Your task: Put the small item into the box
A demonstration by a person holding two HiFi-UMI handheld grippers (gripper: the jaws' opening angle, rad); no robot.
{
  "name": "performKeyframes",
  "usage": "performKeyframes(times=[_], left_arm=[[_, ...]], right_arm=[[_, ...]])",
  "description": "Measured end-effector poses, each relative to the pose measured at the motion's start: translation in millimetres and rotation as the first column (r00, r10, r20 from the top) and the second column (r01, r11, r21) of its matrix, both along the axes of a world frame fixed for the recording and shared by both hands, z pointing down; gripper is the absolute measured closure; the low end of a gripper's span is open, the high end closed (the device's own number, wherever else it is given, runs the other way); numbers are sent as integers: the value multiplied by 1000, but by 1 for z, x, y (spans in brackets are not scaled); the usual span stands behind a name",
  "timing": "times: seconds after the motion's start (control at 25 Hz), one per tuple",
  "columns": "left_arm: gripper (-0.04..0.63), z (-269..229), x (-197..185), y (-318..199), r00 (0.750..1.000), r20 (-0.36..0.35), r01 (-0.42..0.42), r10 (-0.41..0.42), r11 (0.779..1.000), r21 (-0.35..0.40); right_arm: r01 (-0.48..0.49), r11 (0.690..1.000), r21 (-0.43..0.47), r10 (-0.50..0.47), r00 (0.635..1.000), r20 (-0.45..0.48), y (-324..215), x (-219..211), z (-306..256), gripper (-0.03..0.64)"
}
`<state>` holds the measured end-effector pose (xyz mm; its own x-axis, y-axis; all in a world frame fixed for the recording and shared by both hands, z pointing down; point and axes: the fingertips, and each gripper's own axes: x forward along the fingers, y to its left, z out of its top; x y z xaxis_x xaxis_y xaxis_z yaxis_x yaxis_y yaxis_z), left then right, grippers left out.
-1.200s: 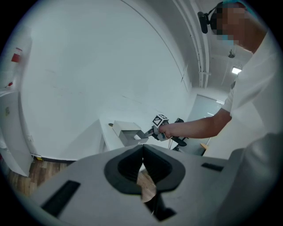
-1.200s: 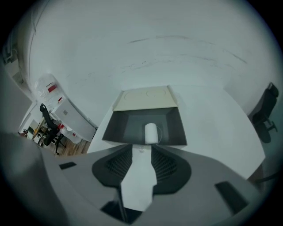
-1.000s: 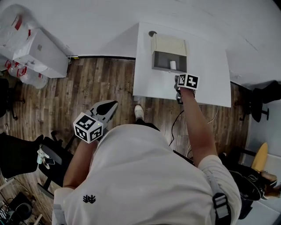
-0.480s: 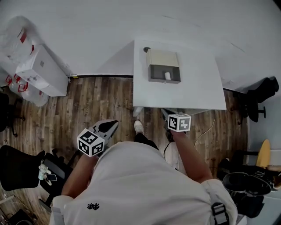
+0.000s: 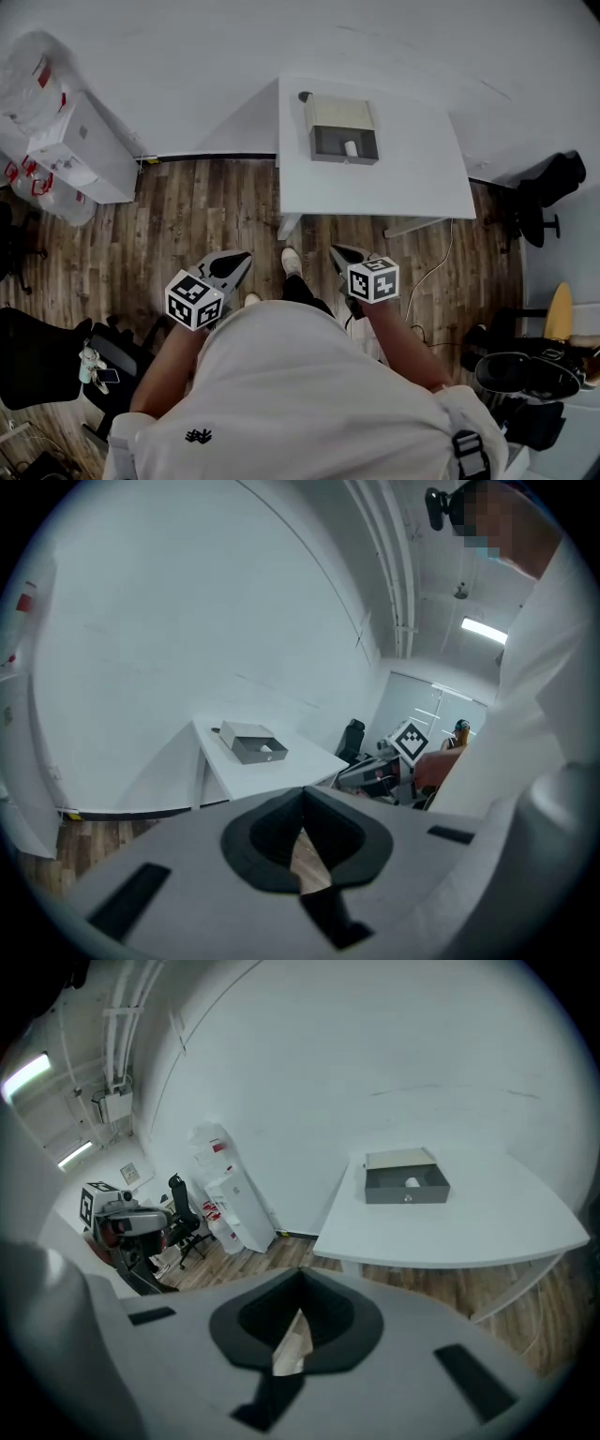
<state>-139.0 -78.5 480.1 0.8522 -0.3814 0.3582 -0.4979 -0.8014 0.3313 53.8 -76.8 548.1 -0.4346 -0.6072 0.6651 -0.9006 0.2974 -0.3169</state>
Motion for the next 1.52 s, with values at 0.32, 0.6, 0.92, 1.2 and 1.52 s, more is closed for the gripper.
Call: performKeyframes(times=[0.32,0.6,0.92,1.2,1.52], left_arm=[[588,7,-3,9,1000,-5,-2,2,1000,-14],[588,2,-6,12,1000,-27,2,-2,1000,-8],[588,9,-12,23,999,-35,17,-18,999,-34],[588,24,-9,34,999,-51,11,-16,996,-86],[588,35,13,29,1000,-18,0,-2,995,-103]], right_arm=[[29,998,47,-28,1000,-9,5,-12,-10,611],[65,996,58,-65,998,-8,6,-26,-14,611],[128,989,76,-125,991,-39,13,-40,-21,611],[169,983,66,-163,983,-90,28,-44,-24,611],[176,982,65,-171,982,-82,32,-23,-21,611]])
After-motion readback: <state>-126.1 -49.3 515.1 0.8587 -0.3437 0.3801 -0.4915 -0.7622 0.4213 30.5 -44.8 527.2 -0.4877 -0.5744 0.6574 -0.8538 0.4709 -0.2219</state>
